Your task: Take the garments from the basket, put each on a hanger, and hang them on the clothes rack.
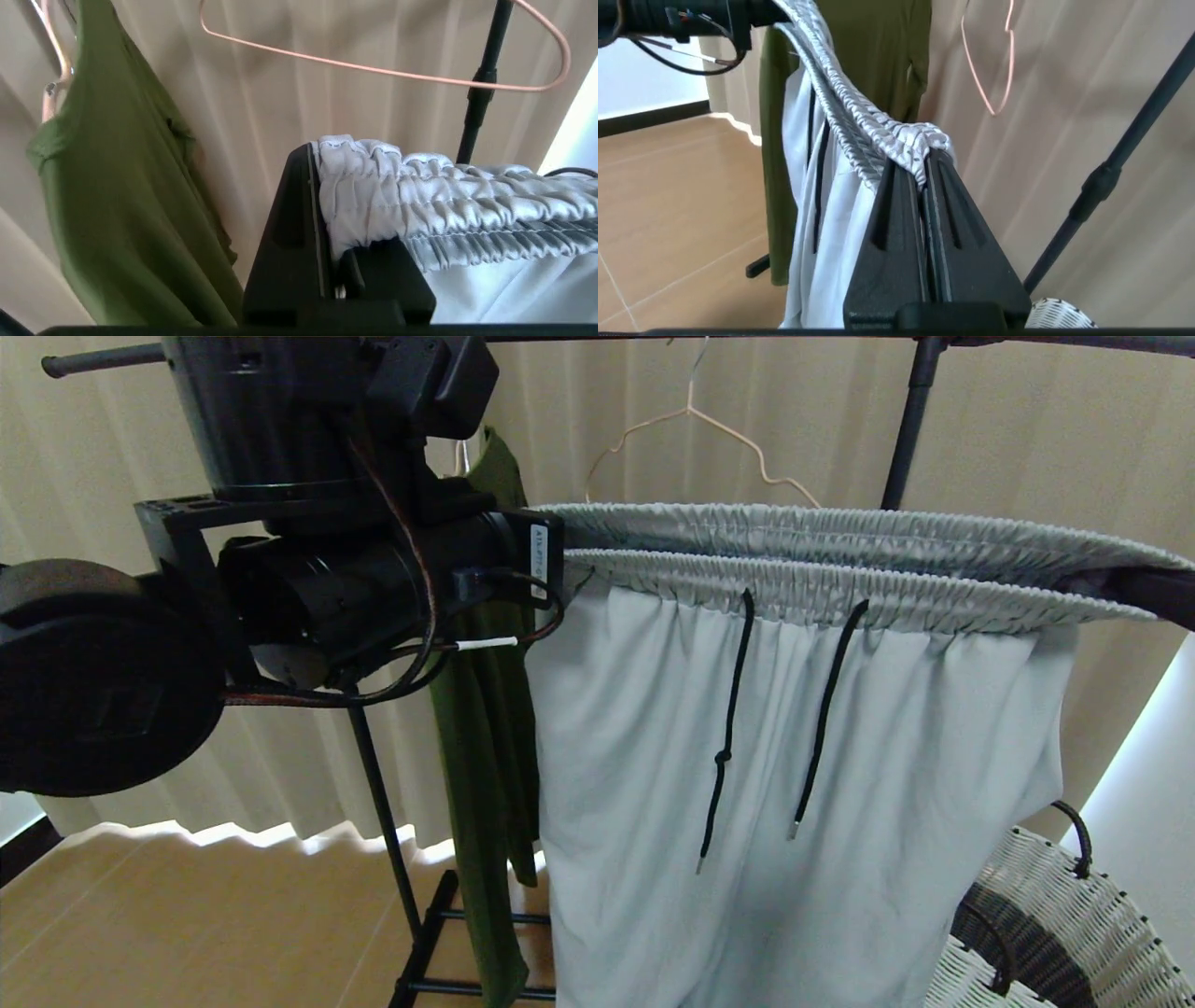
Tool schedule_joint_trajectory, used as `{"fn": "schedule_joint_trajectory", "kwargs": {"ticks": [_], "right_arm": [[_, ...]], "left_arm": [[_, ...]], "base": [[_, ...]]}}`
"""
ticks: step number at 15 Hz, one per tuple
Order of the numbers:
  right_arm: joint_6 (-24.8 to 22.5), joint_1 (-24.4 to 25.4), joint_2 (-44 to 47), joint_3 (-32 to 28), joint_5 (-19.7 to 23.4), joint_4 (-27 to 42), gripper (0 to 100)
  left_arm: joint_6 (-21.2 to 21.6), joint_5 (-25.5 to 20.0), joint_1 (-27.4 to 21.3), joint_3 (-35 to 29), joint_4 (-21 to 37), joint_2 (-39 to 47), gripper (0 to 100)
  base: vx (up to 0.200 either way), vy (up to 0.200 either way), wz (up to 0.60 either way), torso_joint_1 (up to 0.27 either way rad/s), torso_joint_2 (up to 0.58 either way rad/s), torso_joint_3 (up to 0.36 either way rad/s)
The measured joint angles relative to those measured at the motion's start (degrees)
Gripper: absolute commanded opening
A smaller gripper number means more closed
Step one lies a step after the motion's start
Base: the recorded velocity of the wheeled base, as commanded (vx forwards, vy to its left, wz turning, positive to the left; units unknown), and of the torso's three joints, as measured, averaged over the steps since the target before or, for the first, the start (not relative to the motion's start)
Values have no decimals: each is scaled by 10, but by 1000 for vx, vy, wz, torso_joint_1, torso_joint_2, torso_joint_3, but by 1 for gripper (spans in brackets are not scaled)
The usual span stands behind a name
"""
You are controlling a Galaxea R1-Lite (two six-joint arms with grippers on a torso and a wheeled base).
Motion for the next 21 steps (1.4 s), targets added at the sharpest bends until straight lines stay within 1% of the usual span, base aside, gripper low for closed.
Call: {"fn": "schedule_joint_trajectory", "kwargs": {"ticks": [3, 6, 8, 11, 13, 17, 21], "right_arm": [[0, -5, 21, -8, -1, -14, 0], [-1, -32, 71, -17, -1, -74, 0], [-1, -48, 107, -29, 0, -96, 0], [0, -54, 138, -48, 0, -99, 0], [0, -55, 150, -54, -1, -99, 0], [1, -55, 161, -65, 0, -100, 0], [1, -55, 162, -61, 0, -97, 0]], "left_arm": [[0, 0, 0, 17, 1, -16, 0], [2, -6, 0, 52, 16, -59, 0], [2, -16, 0, 68, 43, -91, 0], [-1, -62, -21, 95, 88, -133, 0], [-1, -75, -35, 106, 113, -156, 0], [-1, -75, -40, 114, 113, -172, 0], [-1, -74, -40, 117, 113, -176, 0]], "base": [[0, 0, 0, 0, 0, 0], [0, 0, 0, 0, 0, 0], [0, 0, 0, 0, 0, 0], [0, 0, 0, 0, 0, 0], [0, 0, 0, 0, 0, 0], [0, 0, 0, 0, 0, 0], [0, 0, 0, 0, 0, 0]]}}
